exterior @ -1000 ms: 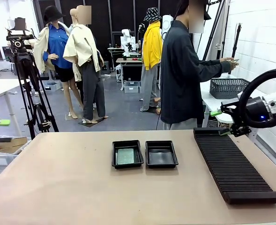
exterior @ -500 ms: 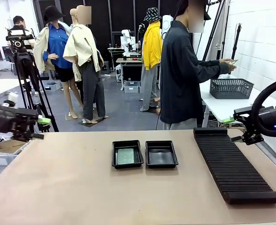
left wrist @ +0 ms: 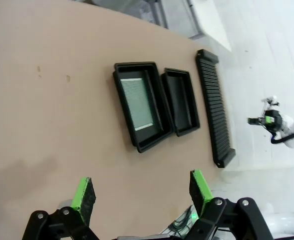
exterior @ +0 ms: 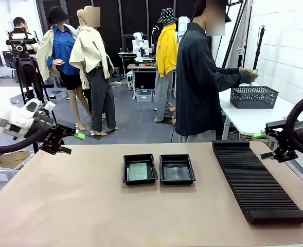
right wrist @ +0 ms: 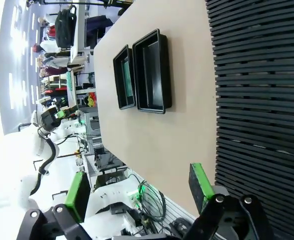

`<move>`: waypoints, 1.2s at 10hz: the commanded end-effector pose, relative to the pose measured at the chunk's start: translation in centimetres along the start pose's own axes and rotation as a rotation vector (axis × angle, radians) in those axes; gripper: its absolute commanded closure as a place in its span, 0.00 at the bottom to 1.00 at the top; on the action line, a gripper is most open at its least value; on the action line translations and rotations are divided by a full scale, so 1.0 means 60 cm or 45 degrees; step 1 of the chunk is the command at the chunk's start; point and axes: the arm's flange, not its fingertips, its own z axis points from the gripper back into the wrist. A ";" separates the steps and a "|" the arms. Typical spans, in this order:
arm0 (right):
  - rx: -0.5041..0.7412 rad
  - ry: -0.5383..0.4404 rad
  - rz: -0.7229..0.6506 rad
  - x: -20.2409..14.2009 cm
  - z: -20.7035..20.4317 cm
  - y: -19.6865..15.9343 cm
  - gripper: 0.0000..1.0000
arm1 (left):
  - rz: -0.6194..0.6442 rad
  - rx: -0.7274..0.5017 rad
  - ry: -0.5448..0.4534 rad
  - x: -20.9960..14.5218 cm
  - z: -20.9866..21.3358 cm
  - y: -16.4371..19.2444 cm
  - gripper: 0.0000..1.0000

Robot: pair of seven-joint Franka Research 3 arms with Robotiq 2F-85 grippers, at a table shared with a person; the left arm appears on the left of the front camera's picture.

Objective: Inspect and transfer BCBs to ESD trays.
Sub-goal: Pick up the ESD tray and place it on the left side of the table.

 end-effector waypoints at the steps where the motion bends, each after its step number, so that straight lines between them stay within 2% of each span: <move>1: -0.009 -0.006 -0.009 0.003 -0.008 0.004 0.00 | 0.059 0.127 0.114 0.032 -0.050 -0.020 0.00; 8: -0.009 -0.006 -0.009 0.003 -0.008 0.004 0.00 | 0.108 0.371 0.336 0.106 -0.230 -0.086 0.00; 12: -0.009 -0.006 -0.009 0.003 -0.008 0.004 0.00 | 0.065 0.479 0.436 0.096 -0.315 -0.117 0.00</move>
